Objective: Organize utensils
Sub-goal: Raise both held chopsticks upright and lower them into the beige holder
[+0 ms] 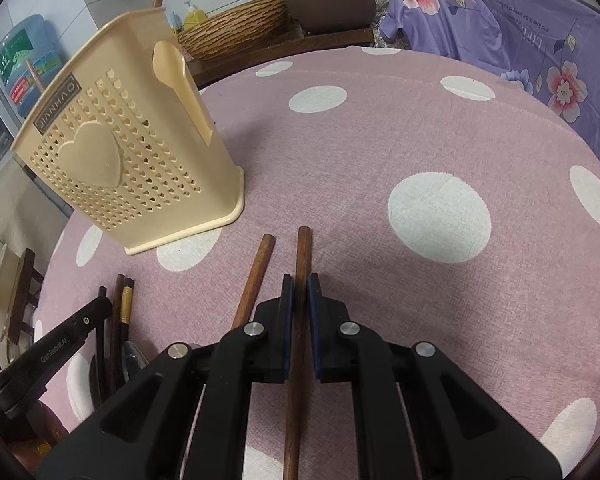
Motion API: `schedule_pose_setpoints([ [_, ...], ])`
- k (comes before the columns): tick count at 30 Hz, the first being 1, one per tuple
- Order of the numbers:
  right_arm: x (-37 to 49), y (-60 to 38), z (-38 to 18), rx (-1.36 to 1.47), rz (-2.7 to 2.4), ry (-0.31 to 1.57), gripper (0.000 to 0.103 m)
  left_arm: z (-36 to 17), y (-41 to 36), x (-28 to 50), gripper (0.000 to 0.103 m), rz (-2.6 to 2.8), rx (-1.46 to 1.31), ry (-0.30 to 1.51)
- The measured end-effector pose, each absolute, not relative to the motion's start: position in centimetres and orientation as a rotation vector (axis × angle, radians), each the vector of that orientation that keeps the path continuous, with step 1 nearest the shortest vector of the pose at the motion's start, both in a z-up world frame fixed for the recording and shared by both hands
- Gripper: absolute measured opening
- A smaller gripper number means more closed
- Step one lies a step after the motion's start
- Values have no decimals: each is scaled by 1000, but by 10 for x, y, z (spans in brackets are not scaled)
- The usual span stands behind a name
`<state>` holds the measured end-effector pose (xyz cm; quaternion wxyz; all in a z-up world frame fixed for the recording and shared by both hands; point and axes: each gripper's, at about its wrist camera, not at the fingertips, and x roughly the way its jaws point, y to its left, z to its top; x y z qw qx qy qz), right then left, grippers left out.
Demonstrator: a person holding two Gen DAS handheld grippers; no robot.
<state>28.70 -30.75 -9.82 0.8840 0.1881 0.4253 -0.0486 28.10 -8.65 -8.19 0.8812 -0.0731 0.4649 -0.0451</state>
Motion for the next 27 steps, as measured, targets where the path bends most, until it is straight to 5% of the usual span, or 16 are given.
schedule_pose_setpoints([
  [17,193,-321,40,302,43,501,8,65,-54,207,9,-294,-189,577],
  [27,180,-314,61,252,45,476,8,75,-50,206,9,-280,-180,534],
])
